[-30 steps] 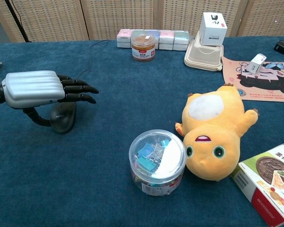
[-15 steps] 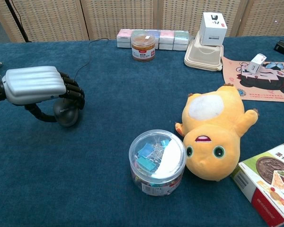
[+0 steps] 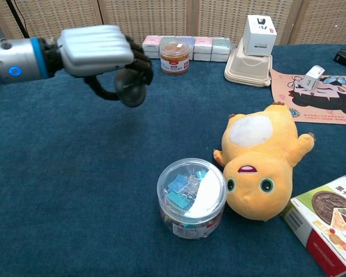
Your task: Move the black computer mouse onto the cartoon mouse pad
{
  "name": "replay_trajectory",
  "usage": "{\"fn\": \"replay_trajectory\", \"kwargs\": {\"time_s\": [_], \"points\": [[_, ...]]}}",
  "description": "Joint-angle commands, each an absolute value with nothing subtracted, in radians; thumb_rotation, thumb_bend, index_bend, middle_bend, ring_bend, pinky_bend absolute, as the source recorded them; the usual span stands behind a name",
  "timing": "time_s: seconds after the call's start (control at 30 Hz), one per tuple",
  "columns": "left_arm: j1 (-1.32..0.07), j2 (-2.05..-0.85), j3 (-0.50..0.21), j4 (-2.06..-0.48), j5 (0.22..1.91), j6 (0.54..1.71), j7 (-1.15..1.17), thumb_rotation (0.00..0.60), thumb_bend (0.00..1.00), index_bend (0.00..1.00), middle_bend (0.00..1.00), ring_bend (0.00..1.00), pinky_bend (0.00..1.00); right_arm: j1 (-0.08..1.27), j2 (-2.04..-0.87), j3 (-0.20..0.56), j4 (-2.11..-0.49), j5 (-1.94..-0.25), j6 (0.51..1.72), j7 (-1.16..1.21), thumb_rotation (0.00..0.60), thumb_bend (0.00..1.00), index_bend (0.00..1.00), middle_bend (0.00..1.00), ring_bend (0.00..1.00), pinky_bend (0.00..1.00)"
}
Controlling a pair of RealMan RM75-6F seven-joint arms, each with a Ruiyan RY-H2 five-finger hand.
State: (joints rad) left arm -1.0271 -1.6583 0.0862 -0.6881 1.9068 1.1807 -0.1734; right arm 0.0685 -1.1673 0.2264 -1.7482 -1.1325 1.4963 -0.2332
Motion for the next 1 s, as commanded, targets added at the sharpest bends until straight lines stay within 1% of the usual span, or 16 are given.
{"fn": "replay_trajectory", "kwargs": {"time_s": [0.03, 0.23, 0.57, 0.63, 0.67, 0.7, 0.77, 0.8, 0.87, 1.0], "points": [[-1.105, -1.695, 0.038, -0.697, 1.882, 1.114, -0.141, 0.600, 0.31, 0.53, 0.44, 0.40, 0.40, 0.068, -1.164, 0.229, -1.749, -1.125, 1.494, -0.229, 0.600, 0.00, 0.00, 0.00, 0.00, 0.00], [-1.181, -1.758, 0.013, -0.666, 1.850, 1.028, -0.134, 0.600, 0.31, 0.53, 0.44, 0.39, 0.40, 0.070, -1.157, 0.237, -1.744, -1.106, 1.486, -0.219, 0.600, 0.00, 0.00, 0.00, 0.00, 0.00], [-1.204, -1.875, 0.011, -0.539, 1.785, 0.944, -0.192, 0.600, 0.31, 0.53, 0.43, 0.38, 0.40, 0.071, -1.149, 0.239, -1.747, -1.094, 1.479, -0.209, 0.600, 0.00, 0.00, 0.00, 0.00, 0.00], [-1.207, -1.898, 0.012, -0.509, 1.776, 0.934, -0.208, 0.600, 0.30, 0.47, 0.37, 0.33, 0.40, 0.071, -1.148, 0.240, -1.747, -1.092, 1.480, -0.208, 0.600, 0.00, 0.00, 0.00, 0.00, 0.00], [-1.209, -1.907, 0.013, -0.497, 1.771, 0.927, -0.213, 0.600, 0.29, 0.39, 0.29, 0.26, 0.37, 0.071, -1.148, 0.240, -1.747, -1.092, 1.480, -0.207, 0.600, 0.00, 0.00, 0.00, 0.00, 0.00], [-1.210, -1.914, 0.013, -0.488, 1.766, 0.920, -0.218, 0.600, 0.28, 0.27, 0.18, 0.17, 0.33, 0.071, -1.148, 0.240, -1.747, -1.091, 1.481, -0.207, 0.600, 0.00, 0.00, 0.00, 0.00, 0.00], [-1.212, -1.921, 0.011, -0.482, 1.755, 0.916, -0.226, 0.600, 0.25, 0.09, 0.04, 0.05, 0.24, 0.071, -1.147, 0.240, -1.748, -1.089, 1.481, -0.207, 0.600, 0.00, 0.00, 0.00, 0.00, 0.00], [-1.212, -1.920, 0.010, -0.484, 1.751, 0.921, -0.229, 0.600, 0.24, 0.02, 0.01, 0.01, 0.20, 0.071, -1.147, 0.240, -1.748, -1.089, 1.481, -0.207, 0.600, 0.00, 0.00, 0.00, 0.00, 0.00], [-1.208, -1.911, 0.008, -0.496, 1.744, 0.937, -0.233, 0.600, 0.21, 0.00, 0.00, 0.00, 0.18, 0.071, -1.147, 0.238, -1.749, -1.090, 1.481, -0.208, 0.600, 0.00, 0.00, 0.00, 0.00, 0.00], [-1.185, -1.852, 0.003, -0.575, 1.725, 0.974, -0.248, 0.600, 0.16, 0.00, 0.00, 0.00, 0.15, 0.072, -1.149, 0.233, -1.753, -1.098, 1.483, -0.209, 0.600, 0.00, 0.00, 0.00, 0.00, 0.00]]}}
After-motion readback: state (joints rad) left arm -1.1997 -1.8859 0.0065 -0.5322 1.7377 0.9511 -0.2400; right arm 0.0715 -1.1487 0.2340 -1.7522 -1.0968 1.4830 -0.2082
